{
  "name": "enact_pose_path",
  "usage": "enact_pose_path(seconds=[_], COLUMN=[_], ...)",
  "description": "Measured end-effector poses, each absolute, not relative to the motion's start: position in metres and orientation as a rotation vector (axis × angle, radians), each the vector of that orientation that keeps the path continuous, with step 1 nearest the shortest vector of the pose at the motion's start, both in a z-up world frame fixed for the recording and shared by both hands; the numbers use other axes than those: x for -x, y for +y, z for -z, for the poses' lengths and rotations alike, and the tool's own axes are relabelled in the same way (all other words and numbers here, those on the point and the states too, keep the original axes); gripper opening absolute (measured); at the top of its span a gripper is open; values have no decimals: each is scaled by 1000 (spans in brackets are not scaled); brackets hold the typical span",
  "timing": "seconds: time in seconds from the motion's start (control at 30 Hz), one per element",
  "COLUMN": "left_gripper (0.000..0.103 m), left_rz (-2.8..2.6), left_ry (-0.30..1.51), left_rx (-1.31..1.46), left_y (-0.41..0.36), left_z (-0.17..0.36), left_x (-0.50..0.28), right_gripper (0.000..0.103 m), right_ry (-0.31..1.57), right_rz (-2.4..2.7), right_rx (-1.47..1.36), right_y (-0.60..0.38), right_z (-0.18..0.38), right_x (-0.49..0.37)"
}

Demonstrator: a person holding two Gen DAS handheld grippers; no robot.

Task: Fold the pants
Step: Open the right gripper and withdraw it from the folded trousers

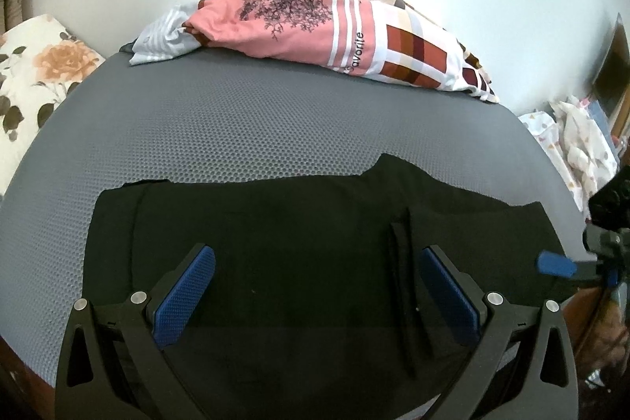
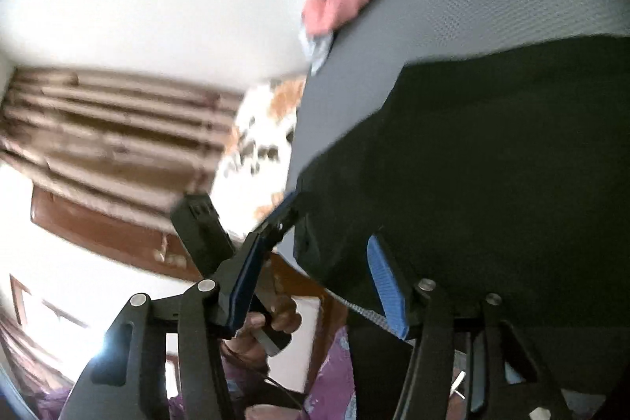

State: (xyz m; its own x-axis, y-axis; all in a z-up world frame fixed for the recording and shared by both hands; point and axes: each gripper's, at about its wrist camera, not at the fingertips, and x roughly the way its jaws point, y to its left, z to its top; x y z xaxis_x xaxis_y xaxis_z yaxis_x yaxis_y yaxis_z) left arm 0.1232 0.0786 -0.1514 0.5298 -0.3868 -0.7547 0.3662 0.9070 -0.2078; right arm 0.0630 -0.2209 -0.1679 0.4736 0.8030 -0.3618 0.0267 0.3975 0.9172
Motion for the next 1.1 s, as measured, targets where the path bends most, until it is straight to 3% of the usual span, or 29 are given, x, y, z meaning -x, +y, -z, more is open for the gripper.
enact_pose_path(seconds=[0.23, 0.4, 0.63, 0.87, 1.0, 1.1], left_gripper=[103, 103, 103, 103, 103, 103], left_rz=[470, 494, 499, 487, 480, 479], left_ry=[923, 935, 958, 960, 953, 958], left_rx=[38, 18, 2, 19, 19, 30], left_y=[77, 69, 65, 70, 72, 73], left_z=[153, 155, 159, 156, 154, 154], left_x=[-125, -122, -123, -125, -125, -126], right_gripper=[54, 53, 54, 53, 46, 46], right_ry=[931, 933, 1086, 1078, 1075, 1072], right_rz=[-316, -318, -457, -596, -619, -610], right_rx=[-779, -850, -800, -469, -268, -156], right_y=[-275, -285, -233, -151, -108, -93], right_z=[156, 169, 192, 161, 157, 158], right_x=[-44, -49, -53, -59, -60, -59])
